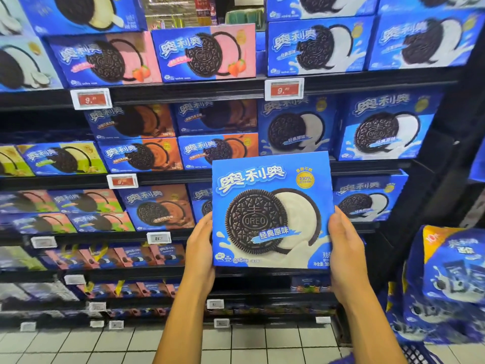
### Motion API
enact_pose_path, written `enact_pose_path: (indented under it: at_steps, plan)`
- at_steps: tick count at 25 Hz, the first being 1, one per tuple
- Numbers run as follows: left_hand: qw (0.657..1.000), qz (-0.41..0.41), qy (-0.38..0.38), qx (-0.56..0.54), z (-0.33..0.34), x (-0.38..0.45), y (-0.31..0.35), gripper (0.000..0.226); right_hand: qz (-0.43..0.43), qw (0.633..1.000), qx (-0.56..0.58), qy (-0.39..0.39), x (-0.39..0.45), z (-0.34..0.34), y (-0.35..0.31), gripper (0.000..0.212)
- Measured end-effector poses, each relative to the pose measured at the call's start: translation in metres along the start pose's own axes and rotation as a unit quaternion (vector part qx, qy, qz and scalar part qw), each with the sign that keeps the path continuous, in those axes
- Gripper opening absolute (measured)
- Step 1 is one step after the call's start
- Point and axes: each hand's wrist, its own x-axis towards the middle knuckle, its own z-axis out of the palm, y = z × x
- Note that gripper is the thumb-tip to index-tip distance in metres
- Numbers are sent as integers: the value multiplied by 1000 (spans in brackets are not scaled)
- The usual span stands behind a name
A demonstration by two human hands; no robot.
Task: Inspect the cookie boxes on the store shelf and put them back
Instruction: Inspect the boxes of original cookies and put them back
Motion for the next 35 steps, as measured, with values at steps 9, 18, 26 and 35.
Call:
enact_pose_path:
  at_steps: [9,18,26,35]
  plan:
    - [993,43,-37,104,25,-18,-9,22,-8,999,26,-25,-2,-16,-18,50]
    - [992,-89,-87,11,35,-18,-43,41,4,962,170,-213,-8,-33,-40,52]
    - [975,-199,-77,-60,51,-4,-85,38,-88,967,38,-235,-16,-8,-43,45]
    - [977,-192,-80,-53,41,5,-69,44,-53,974,91,-200,-8,-13,-46,38]
